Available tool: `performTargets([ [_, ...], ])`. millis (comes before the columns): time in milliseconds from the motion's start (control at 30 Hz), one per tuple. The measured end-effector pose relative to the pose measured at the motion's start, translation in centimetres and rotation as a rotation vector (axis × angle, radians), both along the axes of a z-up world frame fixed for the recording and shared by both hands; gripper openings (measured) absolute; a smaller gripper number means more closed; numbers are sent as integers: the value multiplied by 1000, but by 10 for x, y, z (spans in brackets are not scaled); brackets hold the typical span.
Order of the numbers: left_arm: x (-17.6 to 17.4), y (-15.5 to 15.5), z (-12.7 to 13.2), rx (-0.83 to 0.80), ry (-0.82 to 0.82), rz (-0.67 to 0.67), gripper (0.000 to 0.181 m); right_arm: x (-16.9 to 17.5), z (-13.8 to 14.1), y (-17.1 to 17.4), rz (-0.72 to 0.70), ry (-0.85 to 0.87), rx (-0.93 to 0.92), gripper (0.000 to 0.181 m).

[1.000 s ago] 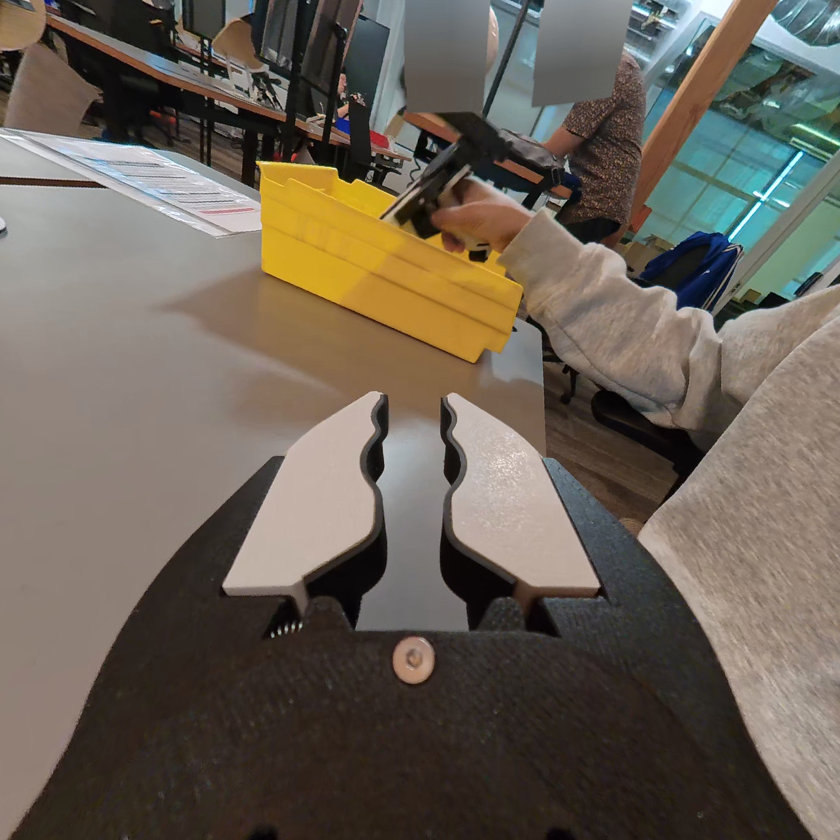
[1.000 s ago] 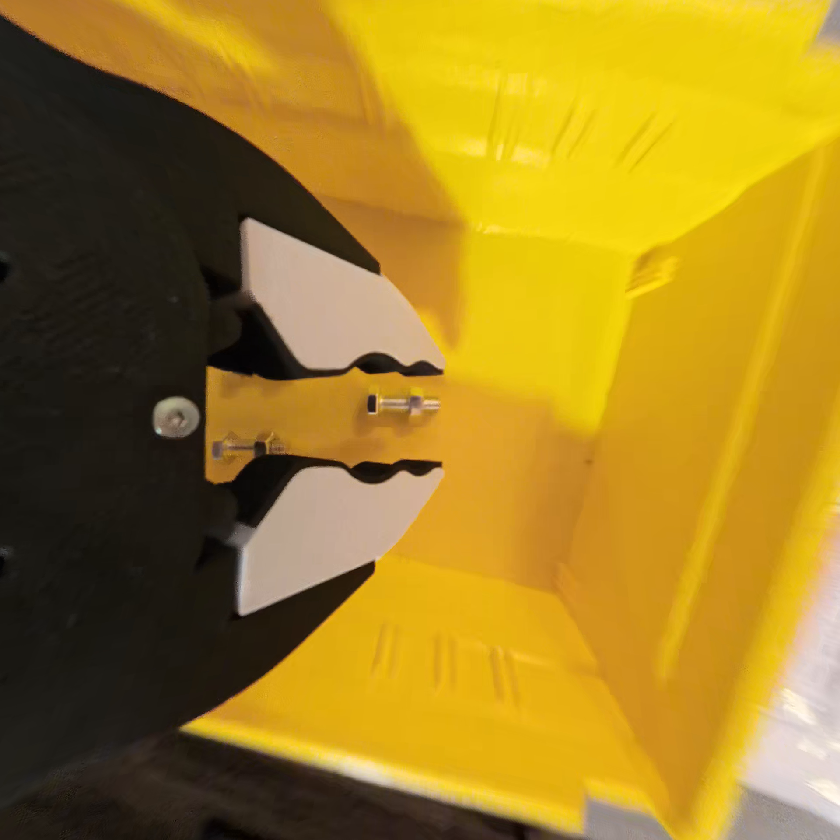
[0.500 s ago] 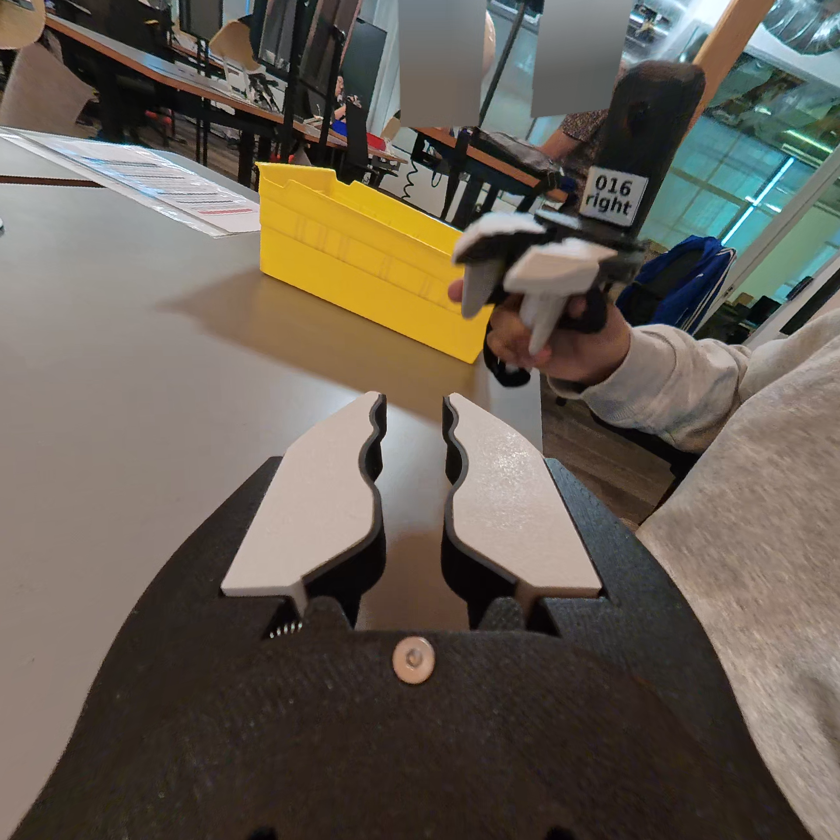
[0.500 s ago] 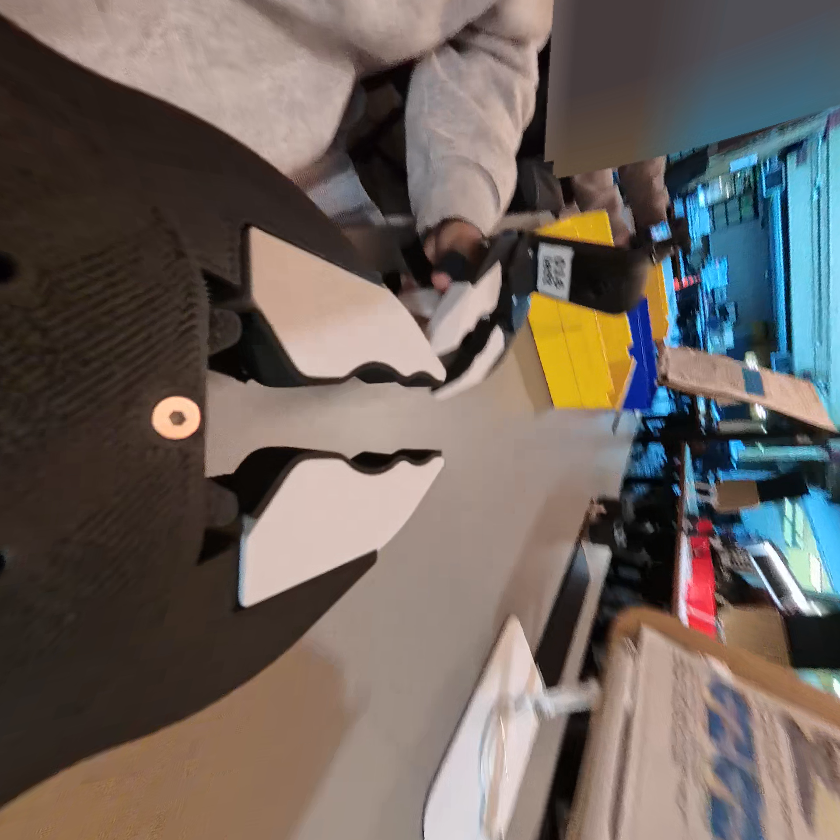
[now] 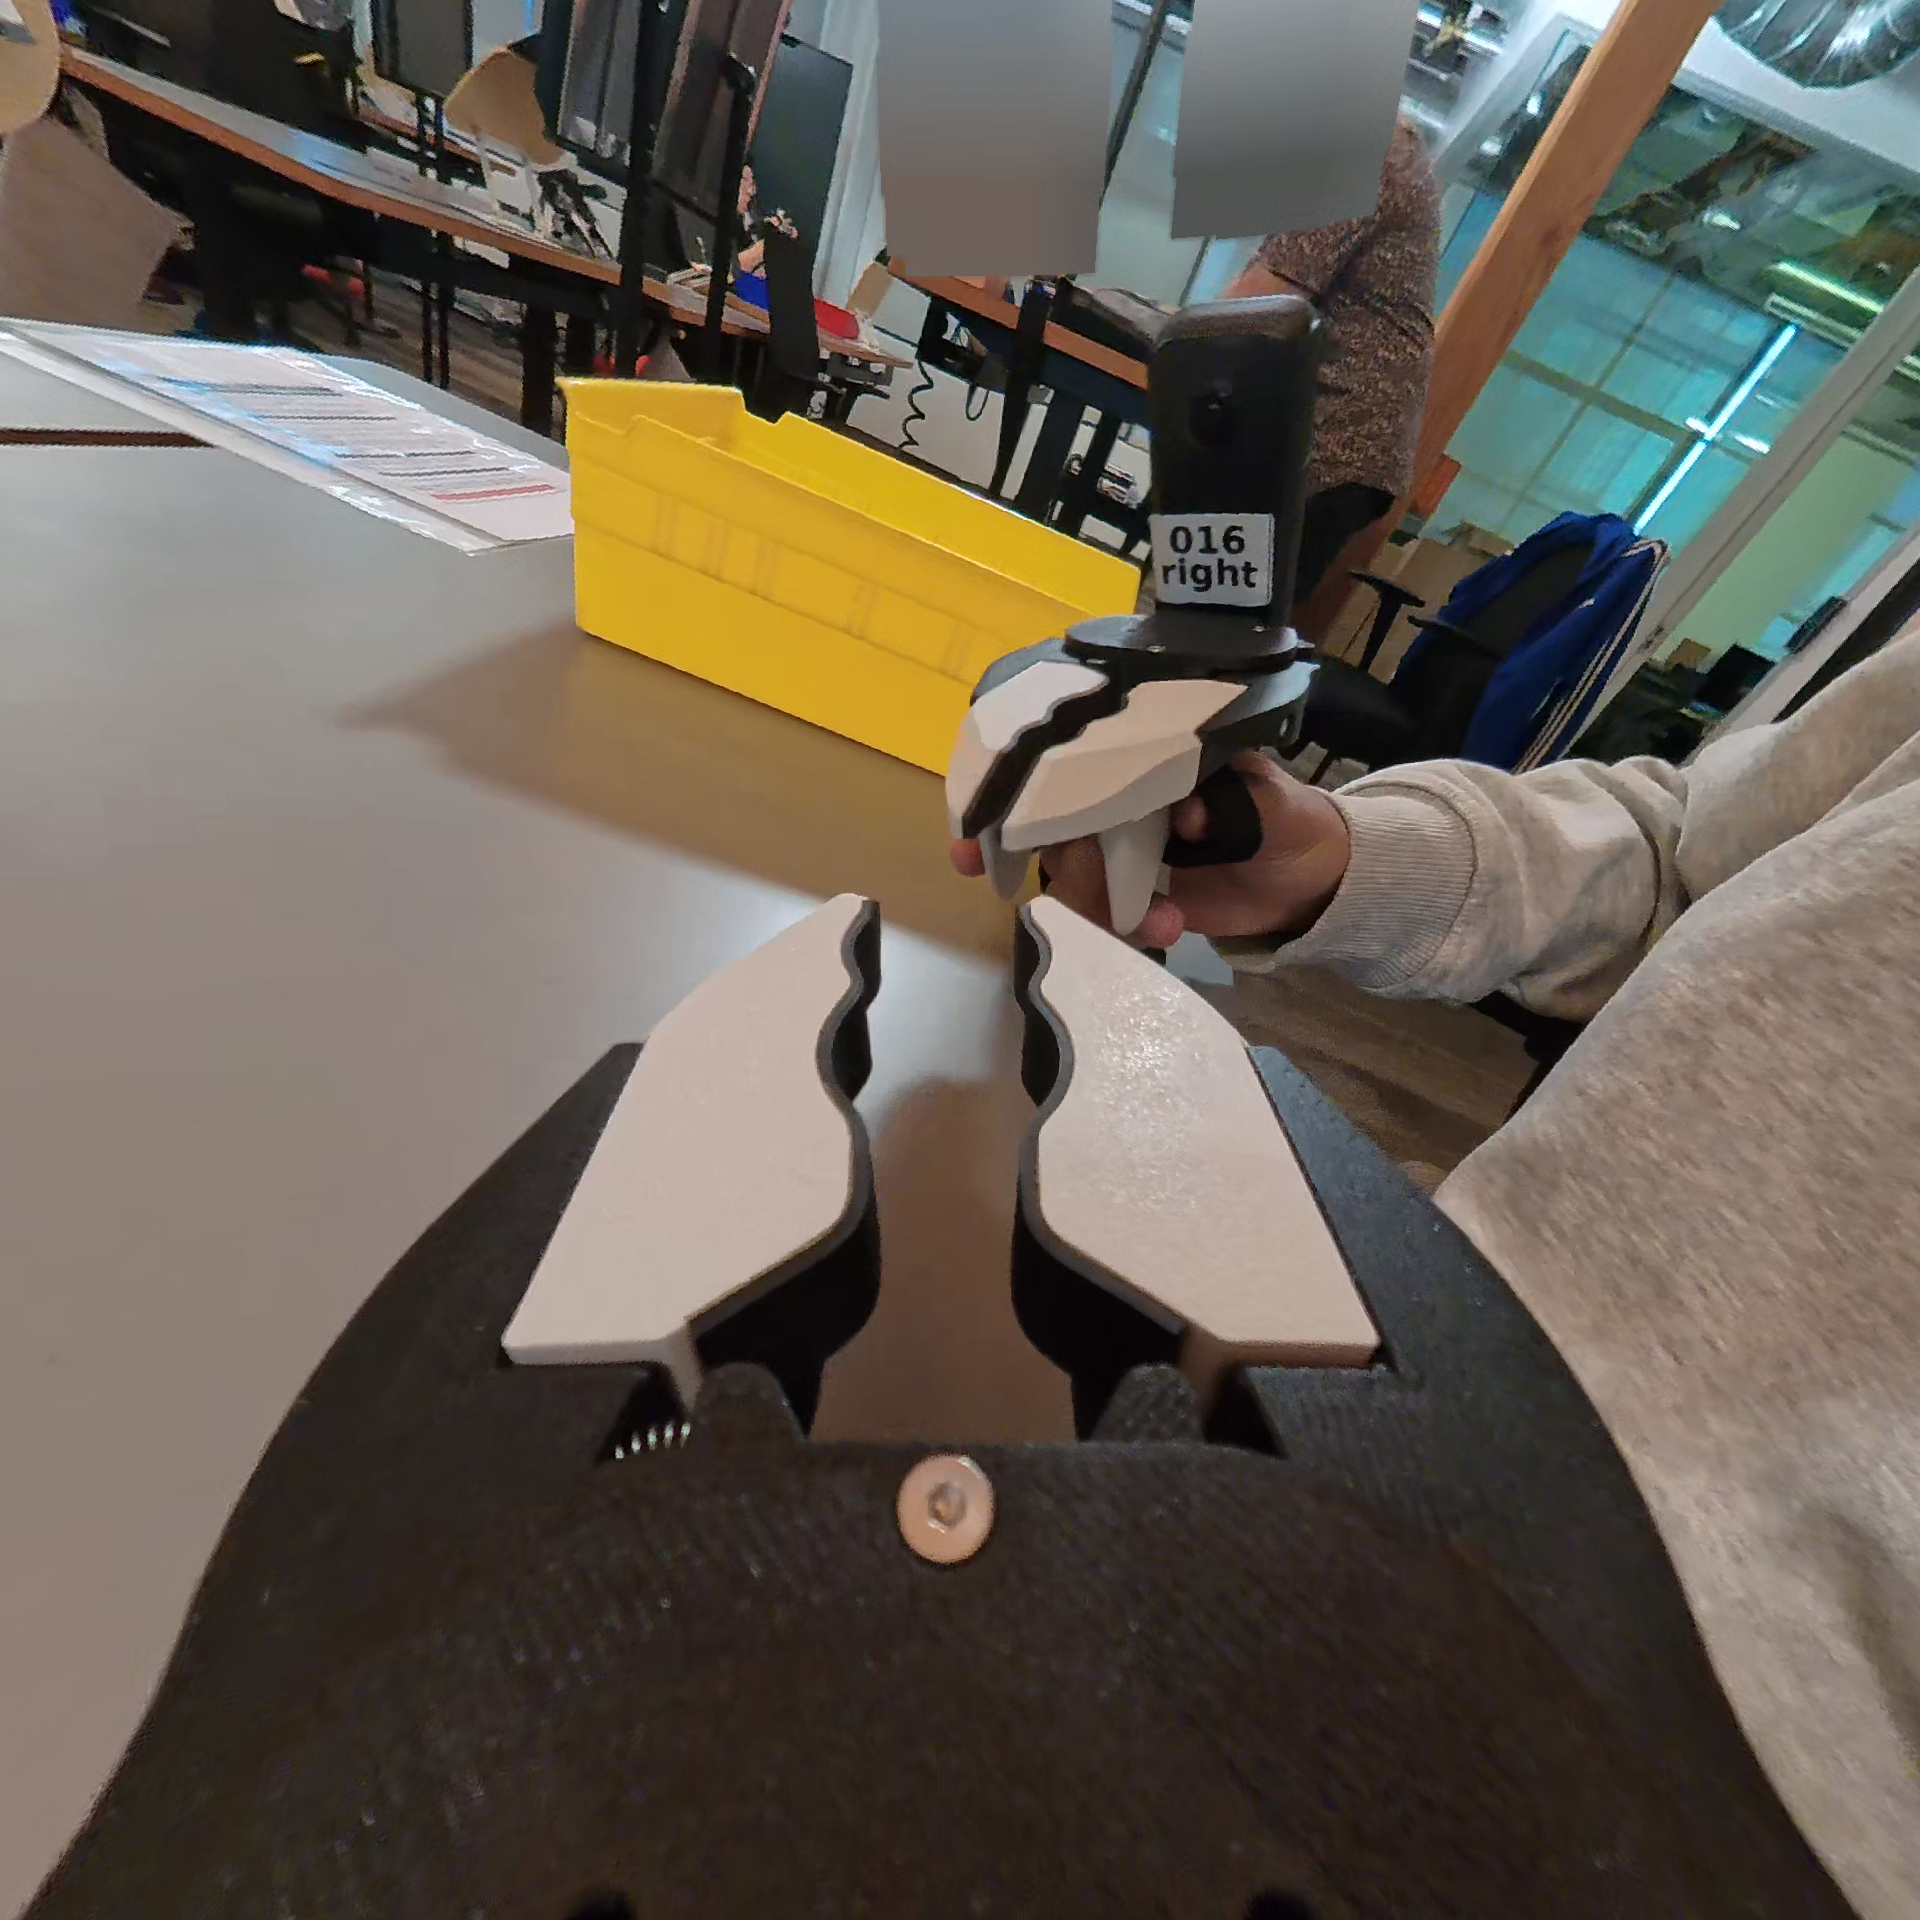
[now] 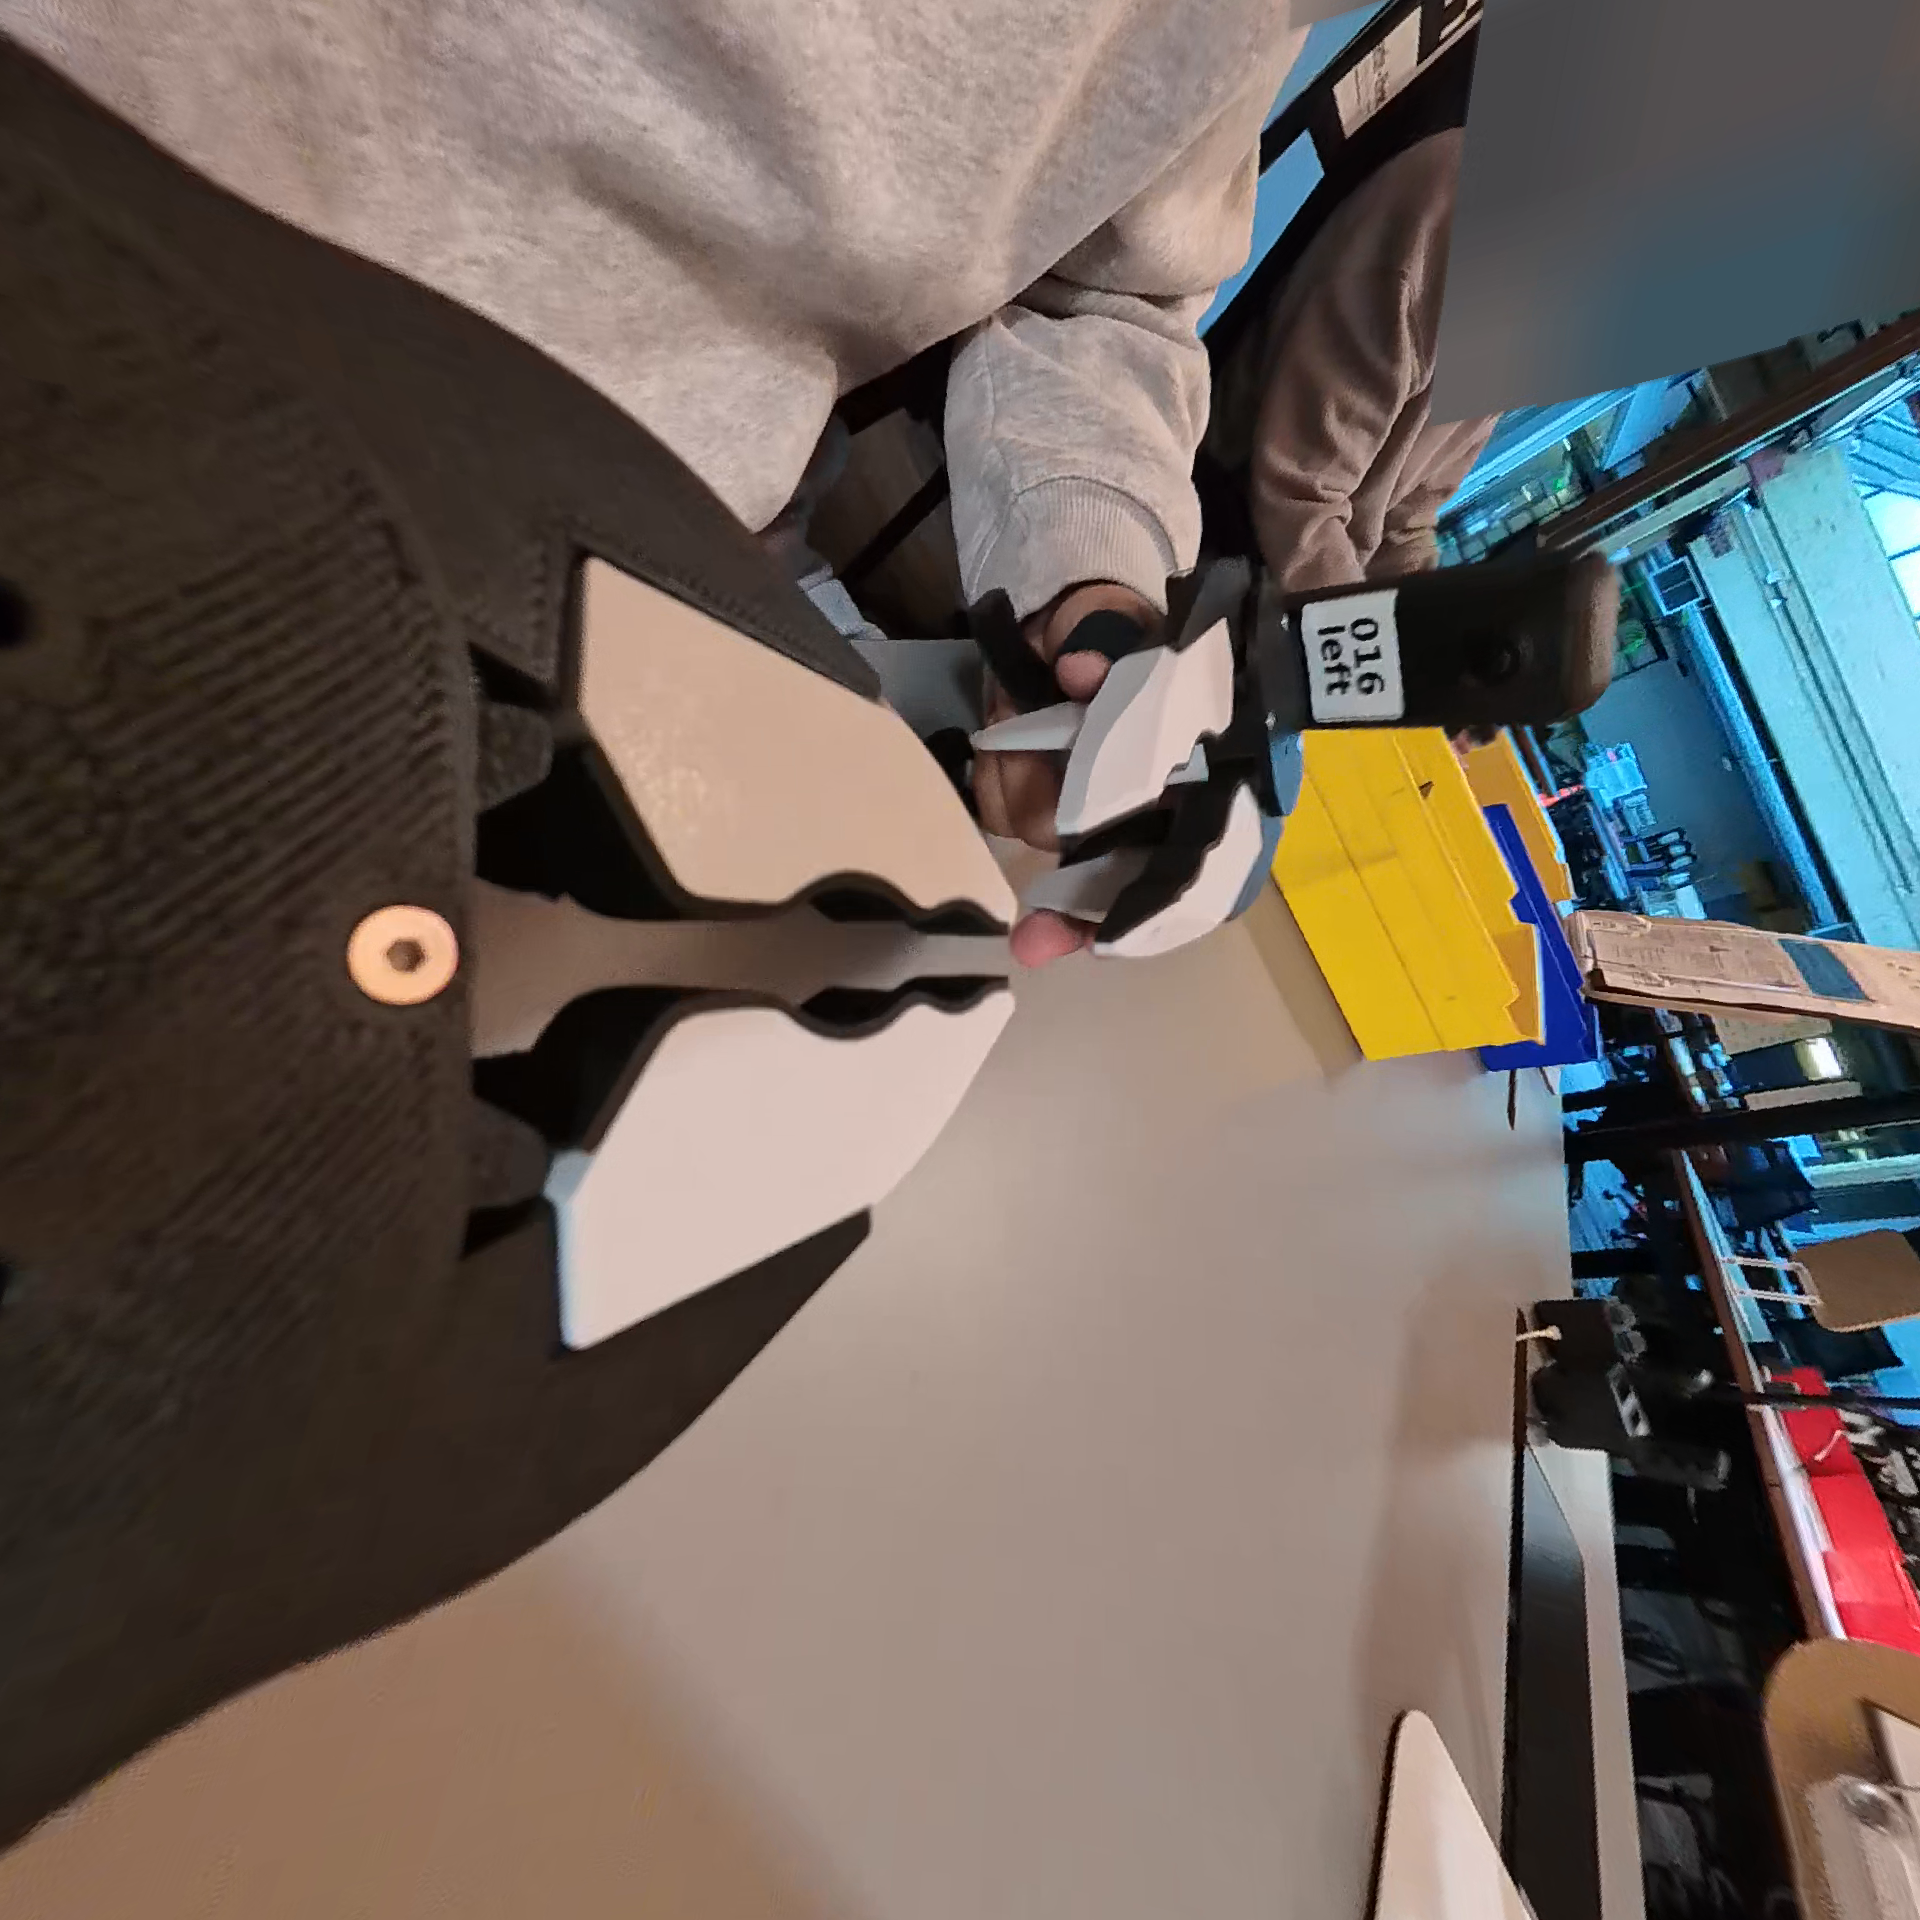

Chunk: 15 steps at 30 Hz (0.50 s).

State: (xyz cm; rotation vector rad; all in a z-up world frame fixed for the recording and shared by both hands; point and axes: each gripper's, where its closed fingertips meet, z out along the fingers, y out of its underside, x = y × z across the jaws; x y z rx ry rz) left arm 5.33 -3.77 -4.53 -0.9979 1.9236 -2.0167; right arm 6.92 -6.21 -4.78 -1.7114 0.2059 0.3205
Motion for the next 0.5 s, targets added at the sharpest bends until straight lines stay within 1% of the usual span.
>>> performTargets([
  [33, -1, 0, 1, 11, -18, 0, 30, -1, -4, 1, 6, 7, -19, 1],
  [100, 1, 7, 9, 42, -53, 26, 40, -3, -8, 3, 4, 7, -43, 0],
  [133, 2, 13, 18, 50, -76, 50, 45, -4, -7, 4, 3, 1, -35, 0],
  [200, 7, 39, 42, 59, -136, 154, 47, -5, -4, 4, 1, -9, -20, 1],
  [233, 10, 59, 57, 58, -165, 230, 47, -6, -6, 3, 5, -7, -29, 6],
  [300, 14, 115, 86, 64, -209, 417, 40, -8, -9, 2, 20, -8, -49, 8],
  [367, 14, 188, 113, 67, -225, 633, 32, -9, -11, 1, 26, -9, -67, 9],
  [400, 11, 226, 125, 68, -216, 719, 31, -10, -12, 1, 27, -12, -72, 9],
  [433, 7, 261, 136, 82, -199, 764, 30, -10, -12, 1, 27, -16, -75, 10],
  [467, 3, 291, 143, 129, -179, 771, 18, -11, -13, 2, 29, -20, -76, 10],
  [500, 1, 319, 144, 201, -138, 767, 11, -11, -13, 2, 31, -24, -79, 10],
])
